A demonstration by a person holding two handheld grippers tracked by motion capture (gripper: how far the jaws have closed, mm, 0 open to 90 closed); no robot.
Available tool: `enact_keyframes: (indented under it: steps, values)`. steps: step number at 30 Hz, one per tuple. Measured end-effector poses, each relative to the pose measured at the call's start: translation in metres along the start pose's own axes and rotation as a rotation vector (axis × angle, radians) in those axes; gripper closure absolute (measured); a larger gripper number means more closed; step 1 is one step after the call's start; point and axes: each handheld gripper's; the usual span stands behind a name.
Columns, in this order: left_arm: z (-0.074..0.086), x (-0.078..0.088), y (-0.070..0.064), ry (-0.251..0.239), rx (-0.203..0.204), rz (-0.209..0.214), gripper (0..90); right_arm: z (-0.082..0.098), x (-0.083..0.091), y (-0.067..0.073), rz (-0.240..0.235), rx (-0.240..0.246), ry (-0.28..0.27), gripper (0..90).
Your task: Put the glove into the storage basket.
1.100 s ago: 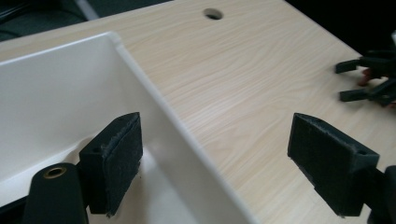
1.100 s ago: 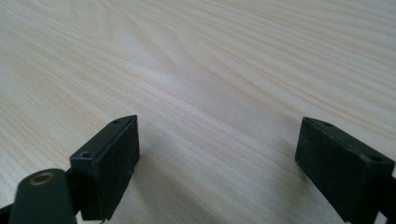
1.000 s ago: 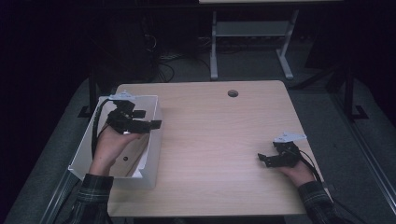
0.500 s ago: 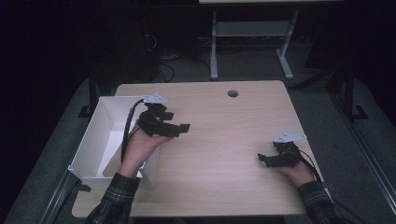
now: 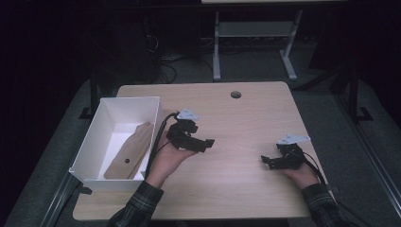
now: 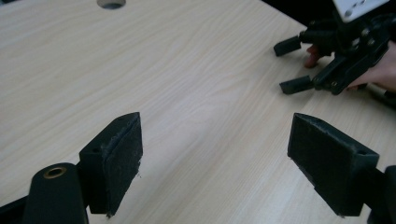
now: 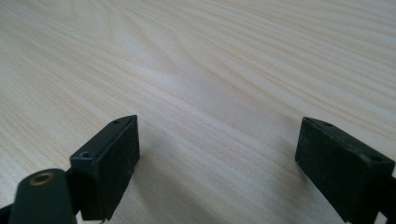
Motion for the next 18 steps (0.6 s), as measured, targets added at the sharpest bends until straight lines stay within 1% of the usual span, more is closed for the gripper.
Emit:
enact_keyframes:
  steps: [1,2,5,7,9,10,12,13,15,16,18]
  values:
    - [0.002,-0.003,-0.001,0.0,0.002,-0.001,17.5,0.0,0.0,0.0,0.0,0.0,0.0,13.2]
    - [0.002,-0.003,-0.001,0.0,0.002,-0.001,17.5,0.0,0.0,0.0,0.0,0.0,0.0,13.2]
    - [0.008,-0.016,-0.002,0.019,-0.021,-0.008,17.5,0.0,0.0,0.0,0.0,0.0,0.001,13.2]
    - [0.012,-0.022,-0.003,0.025,-0.029,-0.004,17.4,0.0,0.0,0.0,0.0,-0.001,0.001,13.2]
    - [0.018,-0.028,-0.004,0.026,-0.029,-0.005,17.5,0.0,0.0,0.0,0.0,-0.001,0.001,13.2]
    - [0.02,-0.031,-0.003,0.028,-0.034,-0.004,17.5,0.0,0.0,0.0,0.0,-0.001,0.001,13.1]
    - [0.026,-0.036,-0.003,0.029,-0.03,-0.007,17.4,0.0,0.0,0.0,0.0,-0.001,0.001,13.1]
    - [0.029,-0.039,-0.001,0.03,-0.037,-0.004,17.5,0.0,0.0,0.0,0.0,-0.001,0.001,13.1]
    - [0.035,-0.042,-0.001,0.028,-0.035,-0.006,17.5,0.0,0.0,0.0,0.0,-0.001,0.001,13.1]
    - [0.038,-0.044,0.0,0.03,-0.046,-0.012,17.4,0.0,0.0,0.0,0.0,0.0,0.001,13.2]
    - [0.043,-0.049,0.001,0.035,-0.048,-0.011,17.4,0.0,0.0,0.0,0.0,0.0,0.001,13.1]
Point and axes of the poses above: each handheld gripper's, and its own axes: x roughly backward along the jaws, z roughly out of its underside, y roughly to its left, and after that the axes turned 9 degrees about y, right-handed
